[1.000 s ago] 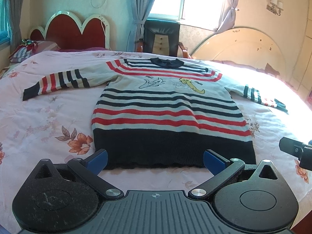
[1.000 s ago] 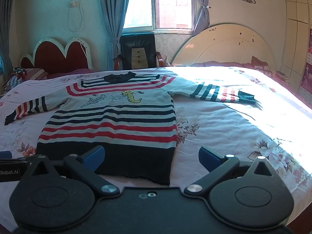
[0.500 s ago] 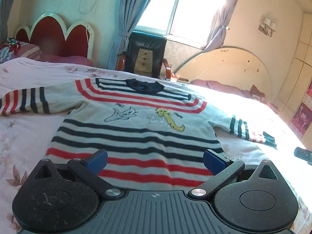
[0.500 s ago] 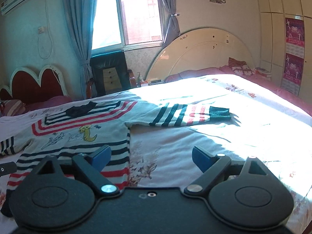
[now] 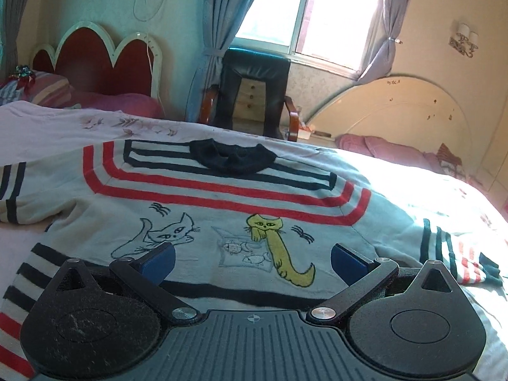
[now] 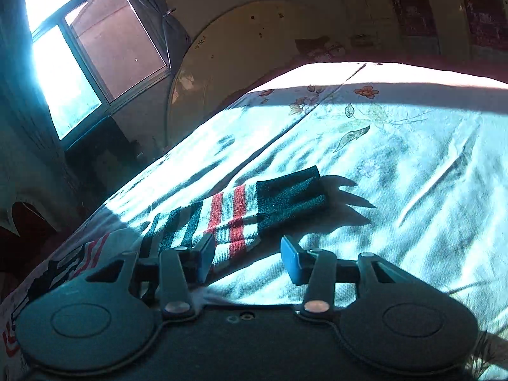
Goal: Fold small clothes
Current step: 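Reach the right gripper to the dark sleeve cuff and grasp it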
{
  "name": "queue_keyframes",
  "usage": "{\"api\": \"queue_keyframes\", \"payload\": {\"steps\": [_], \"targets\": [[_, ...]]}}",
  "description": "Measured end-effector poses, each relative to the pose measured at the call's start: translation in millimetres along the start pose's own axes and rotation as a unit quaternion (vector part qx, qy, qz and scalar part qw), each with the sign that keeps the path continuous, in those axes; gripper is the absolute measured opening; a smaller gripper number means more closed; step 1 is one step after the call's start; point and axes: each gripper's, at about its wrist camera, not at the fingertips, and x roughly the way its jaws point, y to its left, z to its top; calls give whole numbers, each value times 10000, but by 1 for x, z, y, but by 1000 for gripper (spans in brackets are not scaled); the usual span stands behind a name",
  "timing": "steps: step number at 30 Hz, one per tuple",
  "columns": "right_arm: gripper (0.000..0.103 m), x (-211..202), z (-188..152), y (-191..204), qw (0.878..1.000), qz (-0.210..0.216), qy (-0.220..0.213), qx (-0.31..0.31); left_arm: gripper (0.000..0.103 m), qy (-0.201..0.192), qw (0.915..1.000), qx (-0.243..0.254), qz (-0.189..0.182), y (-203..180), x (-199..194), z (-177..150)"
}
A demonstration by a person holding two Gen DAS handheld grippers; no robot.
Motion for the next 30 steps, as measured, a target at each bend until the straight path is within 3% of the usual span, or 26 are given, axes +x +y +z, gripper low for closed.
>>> {"api": "queue_keyframes", "payload": {"steps": [5,10,11,12,14,17,20,23,26,30], "targets": [[46,51,3,-32,9965,185,287,758,103,274,9990,-295,-194,-13,25,6],[41,74,1,-41,9931,363,272,1081,103,453,9987,-247,41,-8,38,6],[38,75,1,-38,9938,338,263,1025,103,524,9985,-160,-17,-5,41,6],[24,77,2,-36,9948,281,252,941,103,562,9984,-53,-31,-3,43,6],[9,84,6,-33,9964,109,255,801,103,560,9982,206,16,3,46,9],[8,91,12,-30,9974,73,229,676,102,499,9984,260,-66,18,49,16],[8,91,16,-2,10000,1,76,9,103,415,9989,186,-66,38,53,25],[8,86,15,40,9980,210,-46,-602,103,409,9990,31,-188,62,59,34],[8,75,4,91,9909,691,-83,-1151,102,415,9983,-136,-393,84,65,42],[7,70,-33,176,9737,1605,255,-1598,102,368,9972,-322,-572,114,66,51]]}}
